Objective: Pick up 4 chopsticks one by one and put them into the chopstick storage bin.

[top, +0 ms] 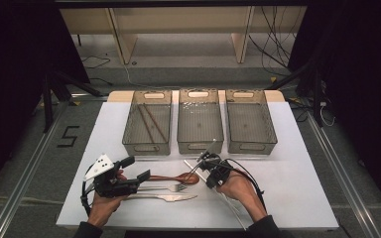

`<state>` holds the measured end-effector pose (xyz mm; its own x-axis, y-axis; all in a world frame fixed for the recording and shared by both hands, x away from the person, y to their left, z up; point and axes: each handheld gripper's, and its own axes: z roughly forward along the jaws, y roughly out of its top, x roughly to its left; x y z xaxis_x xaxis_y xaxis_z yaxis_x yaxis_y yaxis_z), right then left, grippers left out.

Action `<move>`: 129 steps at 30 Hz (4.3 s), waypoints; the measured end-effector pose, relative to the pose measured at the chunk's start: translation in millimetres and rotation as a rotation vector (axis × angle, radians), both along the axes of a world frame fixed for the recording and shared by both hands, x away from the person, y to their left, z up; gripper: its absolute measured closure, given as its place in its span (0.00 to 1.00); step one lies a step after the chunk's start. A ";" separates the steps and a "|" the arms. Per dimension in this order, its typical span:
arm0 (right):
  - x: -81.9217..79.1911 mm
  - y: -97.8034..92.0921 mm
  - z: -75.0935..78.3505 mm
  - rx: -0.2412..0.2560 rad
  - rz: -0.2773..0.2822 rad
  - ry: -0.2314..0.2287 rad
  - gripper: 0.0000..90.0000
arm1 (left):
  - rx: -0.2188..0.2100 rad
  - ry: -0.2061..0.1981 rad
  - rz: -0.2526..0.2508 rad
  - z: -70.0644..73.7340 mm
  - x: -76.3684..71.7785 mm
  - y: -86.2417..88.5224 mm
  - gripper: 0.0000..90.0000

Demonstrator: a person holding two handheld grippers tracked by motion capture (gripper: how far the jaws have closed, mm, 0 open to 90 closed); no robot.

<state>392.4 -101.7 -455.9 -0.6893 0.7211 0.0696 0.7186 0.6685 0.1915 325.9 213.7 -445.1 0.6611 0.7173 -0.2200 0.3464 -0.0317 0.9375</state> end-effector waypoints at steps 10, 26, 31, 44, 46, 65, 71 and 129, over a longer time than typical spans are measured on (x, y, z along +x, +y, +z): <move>0.8 0.7 -0.6 -0.006 0.005 0.008 0.95 | 0.000 -0.001 -0.001 0.1 0.1 0.2 0.18; 7.0 -4.4 35.4 0.135 -0.004 -0.051 0.95 | 0.001 0.000 0.001 0.1 0.4 0.4 0.18; 18.3 1.4 52.6 0.203 -0.004 -0.090 0.95 | -0.004 0.000 0.003 0.1 0.4 0.4 0.18; 52.8 38.3 75.8 0.286 0.010 -0.147 0.95 | -0.010 -0.002 0.003 0.5 0.2 1.6 0.18; 58.1 42.8 77.9 0.285 0.016 -0.149 0.95 | -0.010 -0.001 0.003 0.3 0.5 1.8 0.18; 111.9 93.4 102.4 0.322 -0.010 -0.171 0.95 | -0.016 -0.004 0.001 1.0 0.3 2.3 0.18; 126.5 105.6 103.8 0.336 -0.029 -0.170 0.95 | -0.021 -0.004 0.001 1.0 0.5 2.3 0.18; 172.2 156.9 75.8 0.382 -0.182 -0.249 0.94 | -0.034 -0.007 -0.006 1.9 0.6 2.3 0.18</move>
